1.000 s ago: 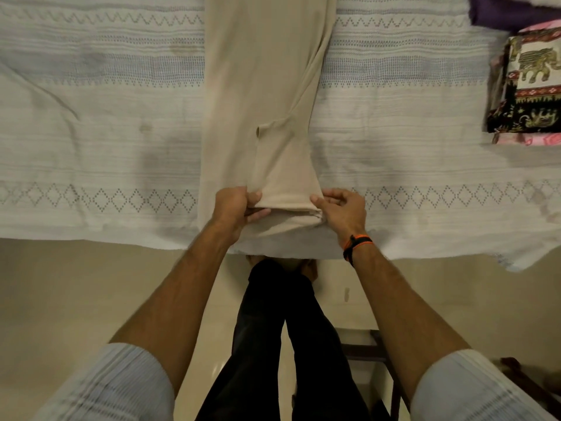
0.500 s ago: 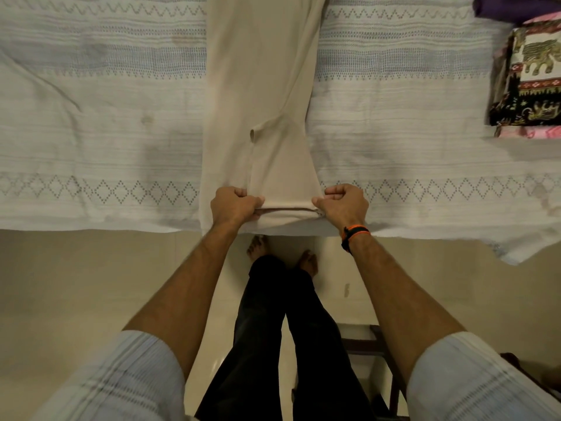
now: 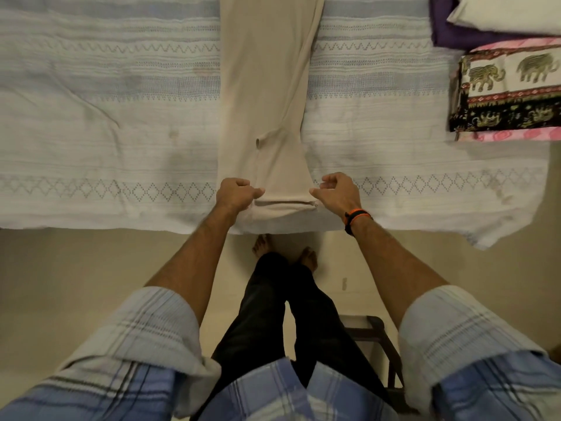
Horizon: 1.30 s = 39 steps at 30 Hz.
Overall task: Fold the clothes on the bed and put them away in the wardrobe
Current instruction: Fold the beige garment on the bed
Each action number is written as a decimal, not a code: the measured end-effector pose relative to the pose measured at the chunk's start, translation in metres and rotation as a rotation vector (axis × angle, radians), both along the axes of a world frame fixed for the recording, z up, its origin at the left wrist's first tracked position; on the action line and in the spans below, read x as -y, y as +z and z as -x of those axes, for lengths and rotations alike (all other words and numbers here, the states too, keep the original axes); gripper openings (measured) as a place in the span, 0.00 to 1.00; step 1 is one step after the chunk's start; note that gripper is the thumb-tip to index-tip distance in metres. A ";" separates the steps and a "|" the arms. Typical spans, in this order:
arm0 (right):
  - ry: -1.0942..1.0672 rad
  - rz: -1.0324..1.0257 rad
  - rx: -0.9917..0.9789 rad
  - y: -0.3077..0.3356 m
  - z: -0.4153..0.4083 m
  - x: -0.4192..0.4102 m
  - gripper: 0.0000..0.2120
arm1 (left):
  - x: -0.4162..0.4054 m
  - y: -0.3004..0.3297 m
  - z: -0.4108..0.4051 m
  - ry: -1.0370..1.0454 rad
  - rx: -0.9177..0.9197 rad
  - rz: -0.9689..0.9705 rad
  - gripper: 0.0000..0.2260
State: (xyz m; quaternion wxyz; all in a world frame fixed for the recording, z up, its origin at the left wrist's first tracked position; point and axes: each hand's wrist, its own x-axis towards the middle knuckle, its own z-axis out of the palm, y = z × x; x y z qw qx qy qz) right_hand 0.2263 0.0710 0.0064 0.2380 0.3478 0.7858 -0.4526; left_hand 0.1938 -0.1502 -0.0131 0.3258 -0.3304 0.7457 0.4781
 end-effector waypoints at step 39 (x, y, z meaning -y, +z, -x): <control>-0.044 0.109 -0.049 0.031 0.293 -0.077 0.14 | -0.103 0.066 0.290 -0.172 -0.135 -0.091 0.18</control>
